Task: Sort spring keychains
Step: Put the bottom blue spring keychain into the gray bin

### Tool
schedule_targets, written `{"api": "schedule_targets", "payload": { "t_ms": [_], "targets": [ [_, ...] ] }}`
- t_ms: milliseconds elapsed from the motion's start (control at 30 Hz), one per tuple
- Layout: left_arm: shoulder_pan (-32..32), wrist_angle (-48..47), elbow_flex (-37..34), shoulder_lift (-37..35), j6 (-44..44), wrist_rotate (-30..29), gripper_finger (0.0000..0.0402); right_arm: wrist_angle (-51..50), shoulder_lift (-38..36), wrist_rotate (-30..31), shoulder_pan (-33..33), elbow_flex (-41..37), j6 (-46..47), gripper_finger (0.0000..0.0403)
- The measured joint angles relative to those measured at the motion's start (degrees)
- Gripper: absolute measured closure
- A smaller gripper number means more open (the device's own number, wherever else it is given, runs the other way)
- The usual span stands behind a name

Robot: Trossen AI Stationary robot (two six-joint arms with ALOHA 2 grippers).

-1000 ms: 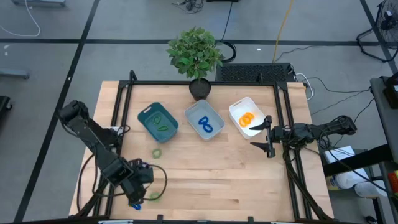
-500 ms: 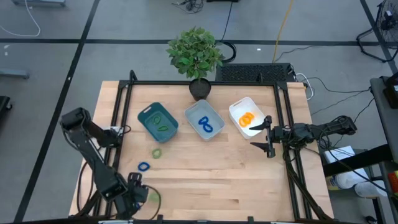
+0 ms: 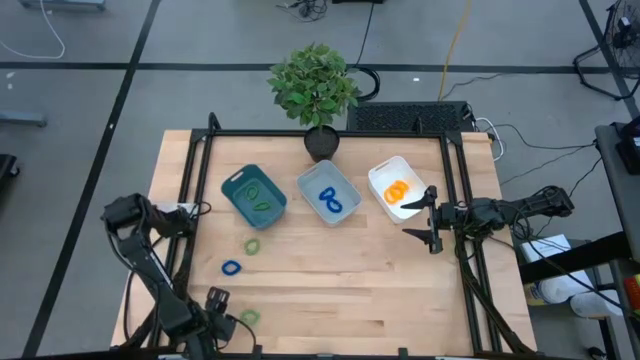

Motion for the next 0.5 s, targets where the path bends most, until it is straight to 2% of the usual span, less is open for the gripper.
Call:
{"api": "schedule_targets", "payload": {
  "t_ms": [400, 500],
  "targets": [
    [0.0, 3.39, 0.03, 4.34, 0.89, 1.43, 0.0121, 0.0, -0.01, 0.0, 0.0, -0.01, 0.01, 0.0105],
    [0.1, 3.61, 0.11, 4.71, -0.14, 0.93, 0.0133, 0.0, 0.02, 0.0, -0.01, -0.01, 0.01, 0.0105]
  ]
}}
